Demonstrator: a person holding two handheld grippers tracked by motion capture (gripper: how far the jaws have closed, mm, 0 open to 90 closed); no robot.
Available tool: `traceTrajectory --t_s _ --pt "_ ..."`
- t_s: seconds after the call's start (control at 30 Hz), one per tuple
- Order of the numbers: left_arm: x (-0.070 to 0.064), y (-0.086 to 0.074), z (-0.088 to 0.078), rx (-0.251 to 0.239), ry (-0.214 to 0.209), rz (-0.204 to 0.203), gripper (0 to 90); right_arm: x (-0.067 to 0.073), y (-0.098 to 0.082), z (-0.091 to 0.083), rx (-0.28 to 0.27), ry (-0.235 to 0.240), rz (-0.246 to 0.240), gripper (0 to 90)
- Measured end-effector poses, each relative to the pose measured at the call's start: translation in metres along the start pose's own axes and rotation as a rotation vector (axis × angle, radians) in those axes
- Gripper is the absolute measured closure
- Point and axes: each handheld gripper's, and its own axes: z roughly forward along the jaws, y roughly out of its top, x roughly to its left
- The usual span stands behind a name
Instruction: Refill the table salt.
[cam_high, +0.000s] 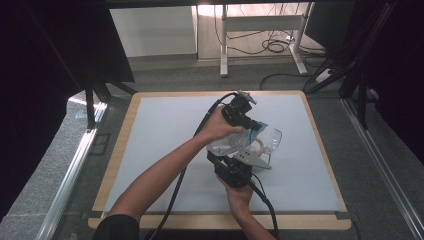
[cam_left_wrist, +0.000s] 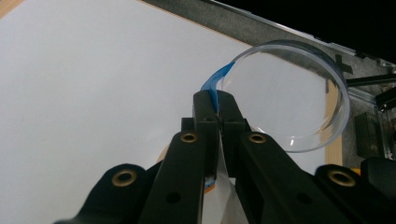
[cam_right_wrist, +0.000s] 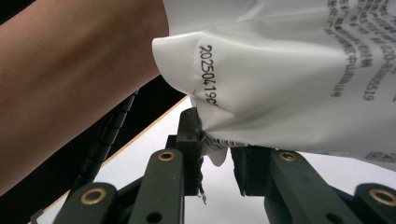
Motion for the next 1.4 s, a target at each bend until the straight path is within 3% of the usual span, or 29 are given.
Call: traceTrajectory --t_s 1.4 --pt "-0.0007 -0.0012 -0.0003 -0.007 -0.010 -0.005 90.0 0.0012 -0.0008 0.0007 -0.010 0.003 0.003 74.7"
